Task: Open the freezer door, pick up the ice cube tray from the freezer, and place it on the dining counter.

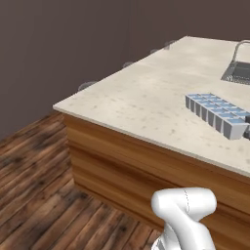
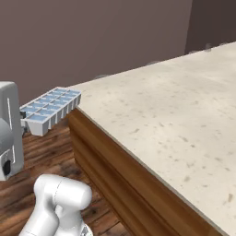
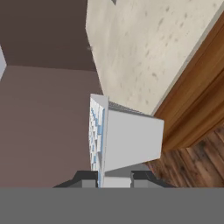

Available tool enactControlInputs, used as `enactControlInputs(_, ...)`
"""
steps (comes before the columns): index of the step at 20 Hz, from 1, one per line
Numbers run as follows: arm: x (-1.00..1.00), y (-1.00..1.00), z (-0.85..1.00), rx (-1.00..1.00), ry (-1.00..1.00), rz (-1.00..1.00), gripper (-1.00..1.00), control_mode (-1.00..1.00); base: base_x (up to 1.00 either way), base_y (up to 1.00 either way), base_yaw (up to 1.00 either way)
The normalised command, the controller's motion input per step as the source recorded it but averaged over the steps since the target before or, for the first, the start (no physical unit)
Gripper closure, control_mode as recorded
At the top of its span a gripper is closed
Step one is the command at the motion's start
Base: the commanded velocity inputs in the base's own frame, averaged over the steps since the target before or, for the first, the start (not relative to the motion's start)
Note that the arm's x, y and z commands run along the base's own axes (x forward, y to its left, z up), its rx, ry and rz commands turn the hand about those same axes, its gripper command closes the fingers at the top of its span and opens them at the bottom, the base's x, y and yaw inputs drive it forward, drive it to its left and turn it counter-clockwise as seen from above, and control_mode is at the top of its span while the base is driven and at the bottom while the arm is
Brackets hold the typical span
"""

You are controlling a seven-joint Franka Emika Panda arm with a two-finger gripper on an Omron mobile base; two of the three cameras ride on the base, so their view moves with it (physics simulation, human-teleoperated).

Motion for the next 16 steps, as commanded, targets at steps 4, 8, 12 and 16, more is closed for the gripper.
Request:
enactControlInputs(4,0.0,0.0,0.0,0.0,0.0,0.0,1.0,1.0,0.97,1.0,0.07)
enactControlInputs(8,0.0,0.0,0.0,0.0,0.0,0.0,1.0,1.0,0.99,1.0,-0.01)
enactControlInputs(12,0.0,0.0,0.0,0.0,0.0,0.0,1.0,1.0,0.81,1.0,-0.16)
enactControlInputs(16,0.0,0.0,0.0,0.0,0.0,0.0,1.0,1.0,0.48,1.0,-0.41)
